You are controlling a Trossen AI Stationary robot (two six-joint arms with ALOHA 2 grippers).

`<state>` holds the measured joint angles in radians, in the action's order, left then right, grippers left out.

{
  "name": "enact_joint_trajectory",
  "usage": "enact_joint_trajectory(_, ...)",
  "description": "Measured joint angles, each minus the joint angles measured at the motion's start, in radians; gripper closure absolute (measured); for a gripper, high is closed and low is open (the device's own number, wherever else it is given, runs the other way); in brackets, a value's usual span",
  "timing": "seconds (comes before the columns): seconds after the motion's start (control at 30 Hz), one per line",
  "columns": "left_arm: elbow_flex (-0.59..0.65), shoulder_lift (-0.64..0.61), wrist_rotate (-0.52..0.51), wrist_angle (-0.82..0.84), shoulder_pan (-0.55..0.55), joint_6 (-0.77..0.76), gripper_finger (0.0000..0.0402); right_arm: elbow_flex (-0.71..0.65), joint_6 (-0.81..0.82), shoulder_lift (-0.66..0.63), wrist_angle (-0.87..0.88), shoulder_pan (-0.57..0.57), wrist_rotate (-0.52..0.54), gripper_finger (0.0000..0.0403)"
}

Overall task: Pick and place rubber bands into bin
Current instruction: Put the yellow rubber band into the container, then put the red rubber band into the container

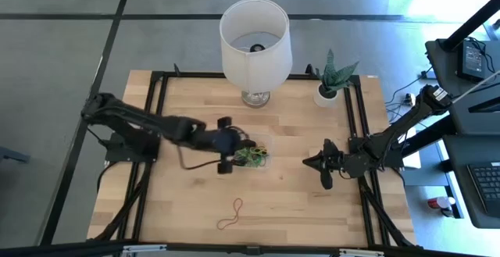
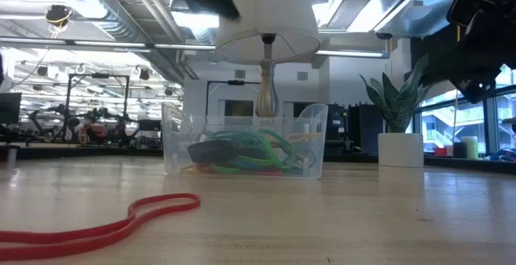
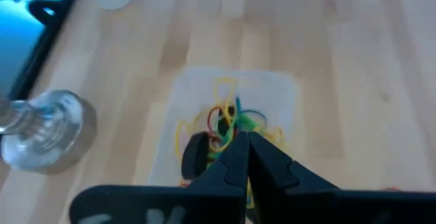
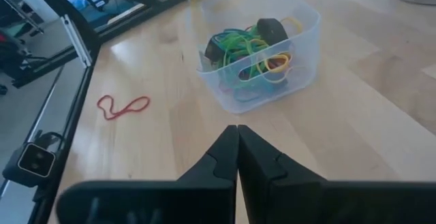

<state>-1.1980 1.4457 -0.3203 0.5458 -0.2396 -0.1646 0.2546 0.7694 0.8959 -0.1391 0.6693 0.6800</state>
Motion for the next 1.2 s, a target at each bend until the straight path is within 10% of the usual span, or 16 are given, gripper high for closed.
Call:
enact_joint_trajectory(0.63, 0.0, 0.328, 0.293, -0.041, 0.163, 0.01, 0.032, 0.0, 0.01, 0.0, 0.001, 0.0, 0.0, 0.0391)
enact_joint_trajectory(0.87, 0.0, 0.23, 0.266, -0.033, 0.163, -0.006, 0.0282, 0.0, 0.008, 0.0, 0.002, 0.0, -0.002, 0.0391)
enact_joint_trajectory(1.2, 0.063, -0.014, 0.189, 0.015, 0.195, 0.193, 0.0329, 0.0, 0.027, 0.001, -0.007, 0.0, -0.003, 0.0391)
